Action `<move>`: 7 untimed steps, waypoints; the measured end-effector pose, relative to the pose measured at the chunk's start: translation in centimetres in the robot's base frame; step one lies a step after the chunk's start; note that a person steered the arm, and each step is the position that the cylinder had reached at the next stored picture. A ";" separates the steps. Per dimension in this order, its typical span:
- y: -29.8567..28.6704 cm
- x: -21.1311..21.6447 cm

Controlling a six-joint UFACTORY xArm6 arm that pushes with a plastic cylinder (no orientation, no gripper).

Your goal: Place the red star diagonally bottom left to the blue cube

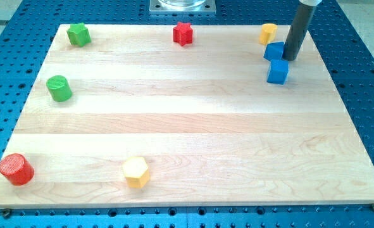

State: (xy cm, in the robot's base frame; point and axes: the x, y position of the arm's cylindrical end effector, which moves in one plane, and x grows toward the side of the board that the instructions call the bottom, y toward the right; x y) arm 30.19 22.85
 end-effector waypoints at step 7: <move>-24.9 6.2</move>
State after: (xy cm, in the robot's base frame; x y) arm 36.34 -2.05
